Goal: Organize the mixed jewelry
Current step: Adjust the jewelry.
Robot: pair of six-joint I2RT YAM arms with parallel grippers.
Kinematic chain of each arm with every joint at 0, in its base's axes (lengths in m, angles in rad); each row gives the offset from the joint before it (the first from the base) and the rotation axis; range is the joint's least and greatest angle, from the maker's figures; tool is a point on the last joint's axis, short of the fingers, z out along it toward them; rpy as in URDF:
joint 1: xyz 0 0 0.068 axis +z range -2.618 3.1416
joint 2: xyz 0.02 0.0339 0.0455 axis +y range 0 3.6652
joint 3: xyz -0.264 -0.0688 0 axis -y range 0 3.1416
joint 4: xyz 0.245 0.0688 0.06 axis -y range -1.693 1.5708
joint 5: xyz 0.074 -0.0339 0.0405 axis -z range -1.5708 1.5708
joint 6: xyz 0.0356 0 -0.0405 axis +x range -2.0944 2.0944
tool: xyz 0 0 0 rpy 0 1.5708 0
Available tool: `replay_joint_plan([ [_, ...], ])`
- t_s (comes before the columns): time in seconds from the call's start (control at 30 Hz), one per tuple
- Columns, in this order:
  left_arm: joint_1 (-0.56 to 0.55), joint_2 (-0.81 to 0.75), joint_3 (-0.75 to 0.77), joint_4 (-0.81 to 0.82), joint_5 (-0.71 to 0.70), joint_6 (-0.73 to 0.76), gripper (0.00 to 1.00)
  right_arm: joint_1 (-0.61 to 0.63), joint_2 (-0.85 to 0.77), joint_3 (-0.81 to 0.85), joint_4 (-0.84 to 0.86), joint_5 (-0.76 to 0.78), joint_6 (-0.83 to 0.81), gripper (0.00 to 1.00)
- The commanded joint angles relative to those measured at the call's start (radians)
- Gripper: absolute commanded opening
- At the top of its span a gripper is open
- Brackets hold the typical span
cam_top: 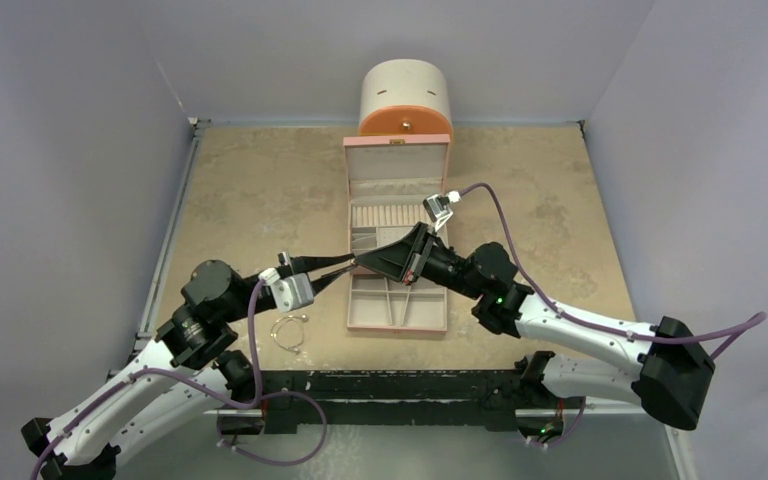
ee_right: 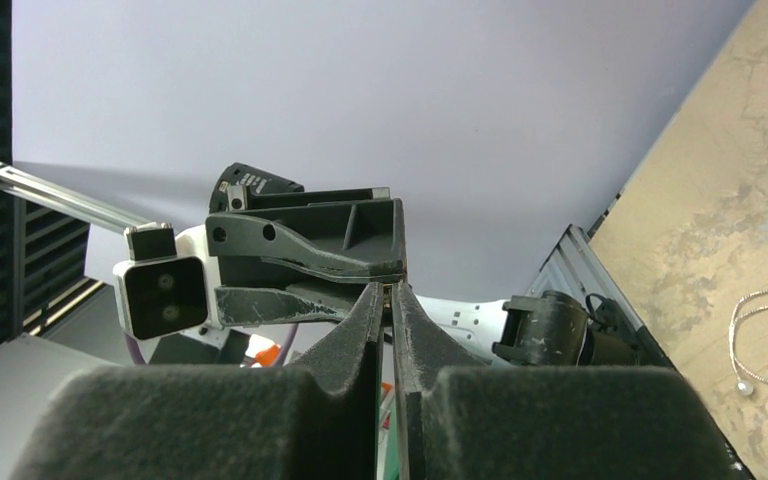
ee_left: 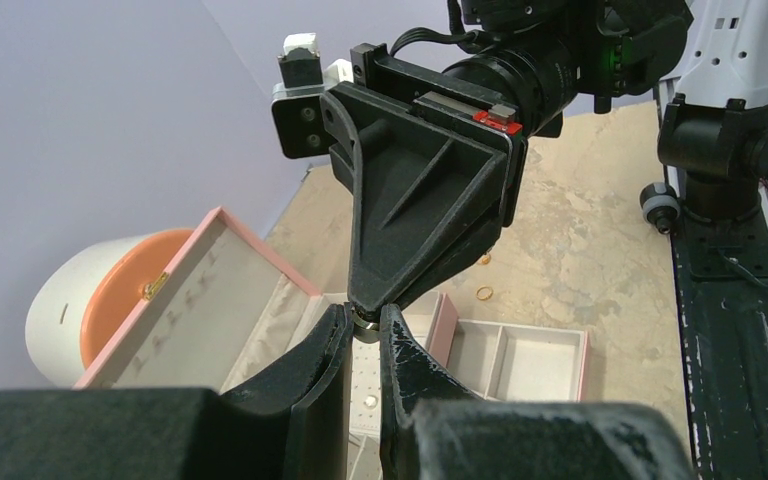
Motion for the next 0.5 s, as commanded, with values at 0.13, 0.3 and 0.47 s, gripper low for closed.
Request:
replay_joint_plan([
  [0.13,-0.003,-0.005,-0.006,0.054,-0.017,0.018,0.00,0.013,-0.004,-0.001,0.072,0.001,-0.001,0.00],
  [0.3,-0.004,-0.009,-0.005,0.044,-0.007,0.017,0.00,0.012,-0.007,0.003,0.065,0.006,-0.011,0.00],
  [0.47,-0.003,-0.010,0.001,0.016,0.002,0.007,0.05,0.013,-0.022,0.010,0.039,0.010,-0.041,0.00],
])
